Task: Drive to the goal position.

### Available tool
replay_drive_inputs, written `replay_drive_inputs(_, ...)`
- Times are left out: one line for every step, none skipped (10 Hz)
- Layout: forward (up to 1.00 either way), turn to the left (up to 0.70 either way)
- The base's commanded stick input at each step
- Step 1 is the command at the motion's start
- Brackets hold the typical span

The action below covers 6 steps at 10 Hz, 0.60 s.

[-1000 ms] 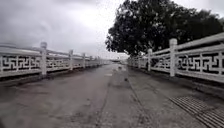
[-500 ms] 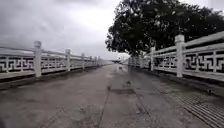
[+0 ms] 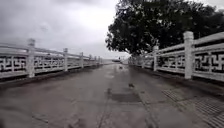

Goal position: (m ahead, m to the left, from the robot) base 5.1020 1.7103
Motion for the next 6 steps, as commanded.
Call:
replay_drive_inputs(0.7, 0.01)
replay_drive_inputs(0.7, 0.01)
replay_drive_inputs(0.7, 0.01)
replay_drive_inputs(0.7, 0.01)
replay_drive_inputs(0.7, 0.01)
replay_drive_inputs(0.7, 0.01)
